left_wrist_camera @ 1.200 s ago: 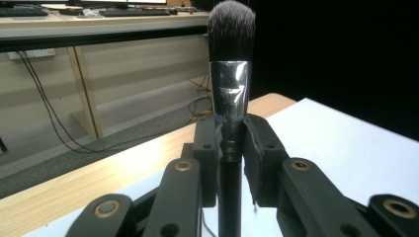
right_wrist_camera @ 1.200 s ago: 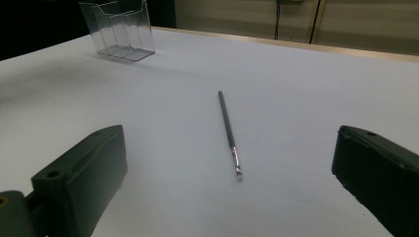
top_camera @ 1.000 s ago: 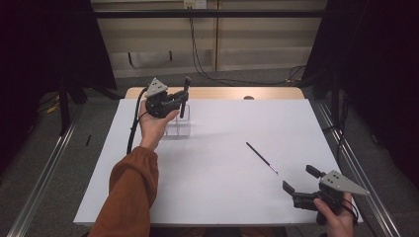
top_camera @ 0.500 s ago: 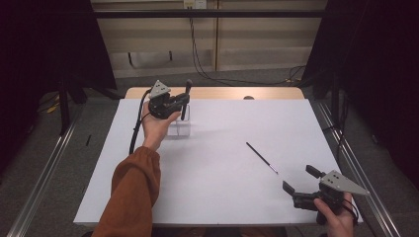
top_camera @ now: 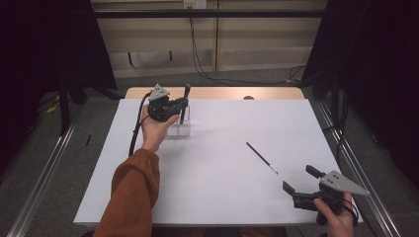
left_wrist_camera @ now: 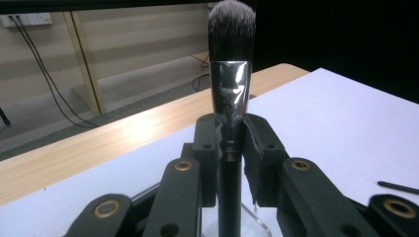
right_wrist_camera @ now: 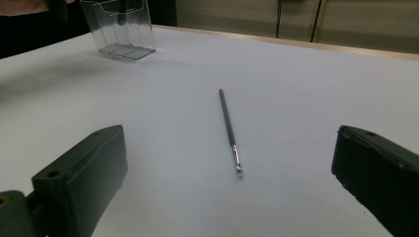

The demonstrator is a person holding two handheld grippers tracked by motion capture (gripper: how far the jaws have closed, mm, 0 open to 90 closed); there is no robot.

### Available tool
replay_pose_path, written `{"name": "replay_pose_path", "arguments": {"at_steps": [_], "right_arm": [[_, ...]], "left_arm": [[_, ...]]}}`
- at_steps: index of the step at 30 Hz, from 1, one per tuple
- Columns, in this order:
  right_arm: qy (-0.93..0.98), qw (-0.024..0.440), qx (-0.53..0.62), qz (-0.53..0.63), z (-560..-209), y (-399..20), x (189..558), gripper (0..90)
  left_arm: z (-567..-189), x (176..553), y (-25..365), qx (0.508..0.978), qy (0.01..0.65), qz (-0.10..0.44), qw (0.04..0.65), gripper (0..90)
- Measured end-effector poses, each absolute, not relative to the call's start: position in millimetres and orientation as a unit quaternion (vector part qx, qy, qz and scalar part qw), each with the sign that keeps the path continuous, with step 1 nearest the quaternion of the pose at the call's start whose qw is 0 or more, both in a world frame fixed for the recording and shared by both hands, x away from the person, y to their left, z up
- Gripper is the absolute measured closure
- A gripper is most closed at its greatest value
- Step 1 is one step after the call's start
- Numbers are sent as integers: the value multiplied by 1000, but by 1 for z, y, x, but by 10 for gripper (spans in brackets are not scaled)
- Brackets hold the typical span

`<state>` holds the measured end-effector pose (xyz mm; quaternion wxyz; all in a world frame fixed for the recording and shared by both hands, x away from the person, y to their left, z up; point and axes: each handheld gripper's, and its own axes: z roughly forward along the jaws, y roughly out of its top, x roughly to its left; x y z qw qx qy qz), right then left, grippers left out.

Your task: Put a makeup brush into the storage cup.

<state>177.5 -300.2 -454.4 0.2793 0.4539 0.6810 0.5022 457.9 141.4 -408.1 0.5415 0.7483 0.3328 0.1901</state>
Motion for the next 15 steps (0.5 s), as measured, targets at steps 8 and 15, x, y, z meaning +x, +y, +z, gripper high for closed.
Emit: {"name": "replay_pose_path", "arguments": {"at_steps": [8,15], "right_arm": [[682,279,453,501,-454,-300,178,4],[682,279,453,502,-454,-300,178,4]], "left_arm": [[-412,456,144,749,334,189,540,772],[-418,456,141,753,335,184,535,772]]}}
